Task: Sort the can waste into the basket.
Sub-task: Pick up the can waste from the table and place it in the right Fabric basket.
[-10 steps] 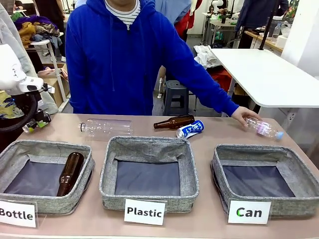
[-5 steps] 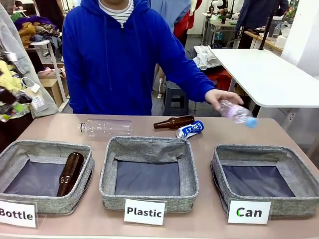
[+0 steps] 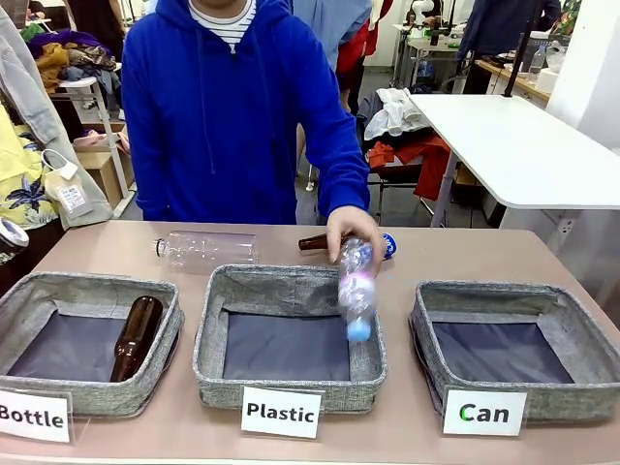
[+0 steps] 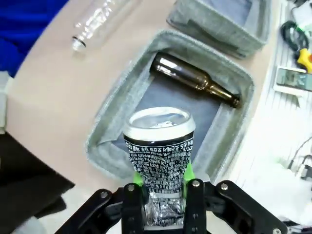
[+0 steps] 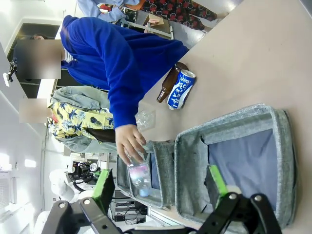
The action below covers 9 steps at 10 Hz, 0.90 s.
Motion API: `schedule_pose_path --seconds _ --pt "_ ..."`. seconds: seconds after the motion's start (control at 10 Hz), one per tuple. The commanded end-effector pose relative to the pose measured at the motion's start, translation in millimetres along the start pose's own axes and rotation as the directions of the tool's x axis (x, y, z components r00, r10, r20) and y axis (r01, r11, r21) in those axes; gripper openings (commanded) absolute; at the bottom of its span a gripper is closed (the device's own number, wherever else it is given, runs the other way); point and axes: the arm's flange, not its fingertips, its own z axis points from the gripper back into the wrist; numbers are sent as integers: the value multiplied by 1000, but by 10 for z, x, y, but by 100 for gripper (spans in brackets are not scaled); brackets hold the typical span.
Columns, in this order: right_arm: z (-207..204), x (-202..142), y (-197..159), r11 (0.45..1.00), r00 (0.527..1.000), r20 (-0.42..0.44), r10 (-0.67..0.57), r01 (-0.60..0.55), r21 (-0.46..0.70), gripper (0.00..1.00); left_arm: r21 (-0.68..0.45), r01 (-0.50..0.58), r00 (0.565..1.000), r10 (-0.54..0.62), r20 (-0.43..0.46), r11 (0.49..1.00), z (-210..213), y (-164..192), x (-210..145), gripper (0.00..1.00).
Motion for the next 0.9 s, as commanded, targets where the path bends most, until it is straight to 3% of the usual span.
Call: schedule_pose_path --seconds 0.0,0.1,0.3,0.5,0.8 --pt "-24 36 -12 999 1000 21 24 -24 27 100 -3 -5 1000 5 -4 1000 13 36 15 33" --pt "-24 36 -12 999 1000 21 24 -24 27 100 -99 140 990 -139 17 985 -264 -18 291 33" --pt "-24 36 -12 999 1000 21 24 -24 27 100 -253 416 909 -399 116 873 -716 -430 1184 33" --pt "-24 36 -12 999 1000 21 24 -24 27 100 -281 468 882 -462 91 838 -1105 -760 1739 33" --pt "-24 36 -12 999 1000 21 24 -24 27 100 -204 446 894 -445 53 872 -1133 -774 1695 33"
